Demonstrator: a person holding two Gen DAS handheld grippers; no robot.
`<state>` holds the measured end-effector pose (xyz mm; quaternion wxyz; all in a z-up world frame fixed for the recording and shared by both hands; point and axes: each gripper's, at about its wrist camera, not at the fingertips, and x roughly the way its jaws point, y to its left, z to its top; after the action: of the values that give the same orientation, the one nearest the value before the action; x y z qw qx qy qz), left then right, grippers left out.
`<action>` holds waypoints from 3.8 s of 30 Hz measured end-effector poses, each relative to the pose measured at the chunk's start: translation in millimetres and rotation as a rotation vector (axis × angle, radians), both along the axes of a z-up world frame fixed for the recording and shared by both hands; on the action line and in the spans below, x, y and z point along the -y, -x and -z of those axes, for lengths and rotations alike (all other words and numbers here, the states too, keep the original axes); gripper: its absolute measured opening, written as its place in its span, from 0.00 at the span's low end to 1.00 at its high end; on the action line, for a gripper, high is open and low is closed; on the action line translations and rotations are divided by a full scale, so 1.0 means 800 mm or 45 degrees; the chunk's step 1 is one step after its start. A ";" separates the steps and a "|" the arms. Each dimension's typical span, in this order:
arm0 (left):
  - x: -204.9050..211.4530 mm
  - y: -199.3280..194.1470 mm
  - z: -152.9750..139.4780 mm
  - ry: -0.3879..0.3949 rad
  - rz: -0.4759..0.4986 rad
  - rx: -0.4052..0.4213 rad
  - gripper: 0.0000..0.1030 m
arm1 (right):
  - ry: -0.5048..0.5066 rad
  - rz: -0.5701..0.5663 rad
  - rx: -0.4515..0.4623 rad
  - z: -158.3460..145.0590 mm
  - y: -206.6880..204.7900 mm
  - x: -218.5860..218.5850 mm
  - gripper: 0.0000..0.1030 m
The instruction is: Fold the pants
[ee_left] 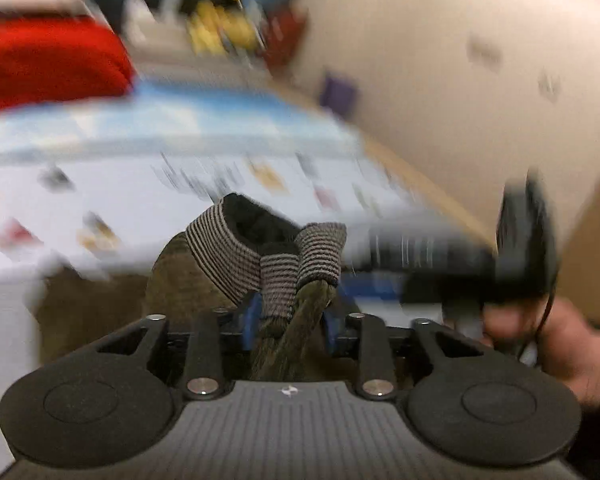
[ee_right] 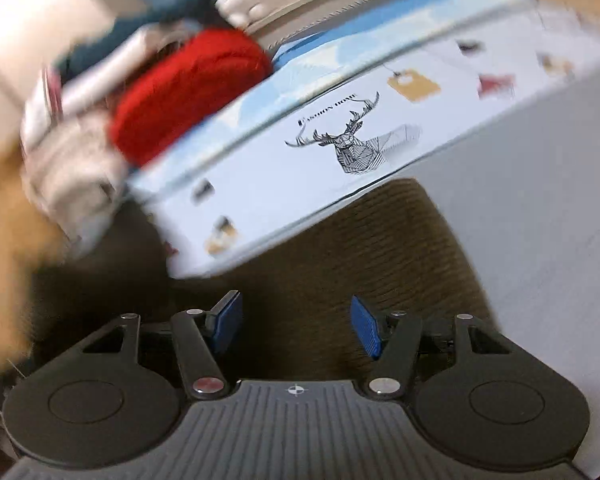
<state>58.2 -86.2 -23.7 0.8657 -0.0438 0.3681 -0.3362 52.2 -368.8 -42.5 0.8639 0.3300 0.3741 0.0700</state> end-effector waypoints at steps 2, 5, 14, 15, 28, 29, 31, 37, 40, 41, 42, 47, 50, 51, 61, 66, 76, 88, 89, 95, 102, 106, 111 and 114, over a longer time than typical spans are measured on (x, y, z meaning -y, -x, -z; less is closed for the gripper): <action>0.010 -0.007 0.008 0.017 -0.015 -0.047 0.61 | -0.077 0.041 -0.038 0.009 0.002 0.014 0.65; -0.015 -0.019 0.006 0.081 -0.095 -0.067 0.64 | -0.066 0.048 -0.150 0.031 -0.003 0.018 0.66; -0.099 -0.053 0.059 -0.164 -0.401 -0.322 0.63 | 0.032 -0.053 -0.310 0.065 -0.025 -0.025 0.68; -0.106 -0.053 0.063 -0.170 -0.410 -0.342 0.63 | 0.023 -0.051 -0.318 0.066 -0.026 -0.028 0.68; -0.123 -0.042 0.065 -0.215 -0.387 -0.341 0.63 | -0.260 0.057 -0.259 0.057 -0.026 -0.012 0.82; -0.123 -0.042 0.065 -0.216 -0.387 -0.342 0.63 | -0.263 -0.003 -0.244 0.056 -0.029 -0.021 0.86; -0.123 -0.042 0.066 -0.215 -0.387 -0.342 0.63 | -0.085 -0.118 -0.248 0.049 -0.036 -0.044 0.92; -0.124 -0.041 0.065 -0.218 -0.398 -0.330 0.63 | 0.217 -0.136 -0.357 0.060 -0.045 -0.069 0.95; -0.129 -0.045 0.062 -0.197 -0.444 -0.318 0.63 | 0.215 -0.139 -0.356 0.061 -0.044 -0.072 0.94; -0.131 -0.046 0.060 -0.193 -0.469 -0.310 0.63 | 0.211 -0.153 -0.341 0.061 -0.044 -0.071 0.81; -0.133 -0.048 0.058 -0.187 -0.493 -0.304 0.63 | 0.168 -0.183 -0.309 0.060 -0.041 -0.068 0.66; -0.138 -0.055 0.047 -0.172 -0.615 -0.252 0.63 | 0.141 -0.227 -0.135 0.024 -0.023 -0.060 0.27; -0.137 -0.053 0.028 -0.135 -0.655 -0.149 0.63 | 0.115 -0.194 0.101 -0.029 -0.002 -0.034 0.26; -0.136 -0.052 0.024 -0.120 -0.651 -0.121 0.63 | 0.118 -0.160 0.151 -0.043 0.005 -0.021 0.26; -0.078 -0.048 0.022 -0.183 -0.416 -0.074 0.48 | 0.309 0.006 -0.178 0.008 0.005 0.041 0.36; -0.049 -0.025 0.061 -0.427 -0.124 -0.256 0.38 | 0.349 -0.099 -0.073 -0.012 0.009 0.037 0.43; -0.040 -0.070 0.046 -0.509 -0.062 -0.241 0.44 | 0.367 -0.200 -0.358 0.040 -0.015 0.040 0.67; -0.060 -0.196 0.092 -0.408 -0.294 -0.301 0.58 | 0.355 -0.219 -0.311 0.015 -0.027 0.043 0.54; -0.067 -0.200 0.087 -0.346 -0.330 -0.320 0.59 | 0.373 -0.214 -0.270 0.008 -0.032 0.044 0.60; -0.086 -0.221 0.106 -0.191 -0.408 -0.558 0.73 | 0.352 -0.292 -0.308 0.036 -0.097 0.049 0.90; -0.090 -0.230 0.141 -0.077 -0.411 -0.704 0.76 | 0.156 -0.331 -0.360 0.074 -0.127 0.056 0.96; -0.073 -0.223 0.114 -0.174 -0.366 -0.499 0.38 | 0.206 -0.303 -0.312 0.058 -0.129 0.045 0.73; -0.088 -0.230 0.069 -0.142 -0.428 -0.284 0.34 | 0.140 -0.252 -0.137 0.028 -0.146 0.048 0.54; -0.100 -0.240 0.053 -0.150 -0.474 -0.197 0.34 | 0.166 -0.285 -0.048 0.013 -0.167 0.028 0.54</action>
<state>250.0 -6.6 -66.3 0.8832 -0.0862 0.4380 -0.1440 185.6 -391.2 -52.8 0.8631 0.2306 0.4284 0.1351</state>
